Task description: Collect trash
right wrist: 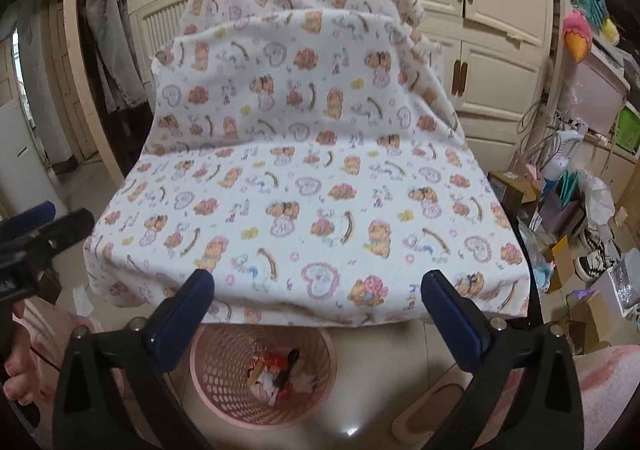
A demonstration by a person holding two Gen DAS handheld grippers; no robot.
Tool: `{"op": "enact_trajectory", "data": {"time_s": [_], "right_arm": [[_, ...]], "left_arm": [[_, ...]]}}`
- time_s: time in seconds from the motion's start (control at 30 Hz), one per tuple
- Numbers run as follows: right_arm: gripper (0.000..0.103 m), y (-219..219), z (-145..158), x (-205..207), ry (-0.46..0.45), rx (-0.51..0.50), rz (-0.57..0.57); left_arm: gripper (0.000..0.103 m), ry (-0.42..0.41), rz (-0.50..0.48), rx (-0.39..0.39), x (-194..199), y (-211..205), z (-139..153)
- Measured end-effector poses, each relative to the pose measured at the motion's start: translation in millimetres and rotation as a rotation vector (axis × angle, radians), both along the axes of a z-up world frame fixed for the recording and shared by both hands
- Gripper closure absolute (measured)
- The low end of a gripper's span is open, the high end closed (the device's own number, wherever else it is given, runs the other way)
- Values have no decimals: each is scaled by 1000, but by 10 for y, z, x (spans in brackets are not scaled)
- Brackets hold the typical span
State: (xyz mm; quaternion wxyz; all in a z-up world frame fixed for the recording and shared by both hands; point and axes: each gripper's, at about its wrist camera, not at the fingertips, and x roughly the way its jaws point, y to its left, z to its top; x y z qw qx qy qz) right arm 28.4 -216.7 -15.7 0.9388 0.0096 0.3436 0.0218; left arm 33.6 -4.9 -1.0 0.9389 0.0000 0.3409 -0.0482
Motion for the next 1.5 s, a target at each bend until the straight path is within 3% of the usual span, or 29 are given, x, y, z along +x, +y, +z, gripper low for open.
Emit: {"op": "enact_trajectory", "data": {"time_s": [0.43,1.5], "right_arm": [[0,-13,-4,-10,-9,-23,-18],[0,23,-52,12,4,-38,-16]], "left_arm": [[1,4,7,-12,18,33,-11],[1,-19,-14,43,-5,-42,-9]]}}
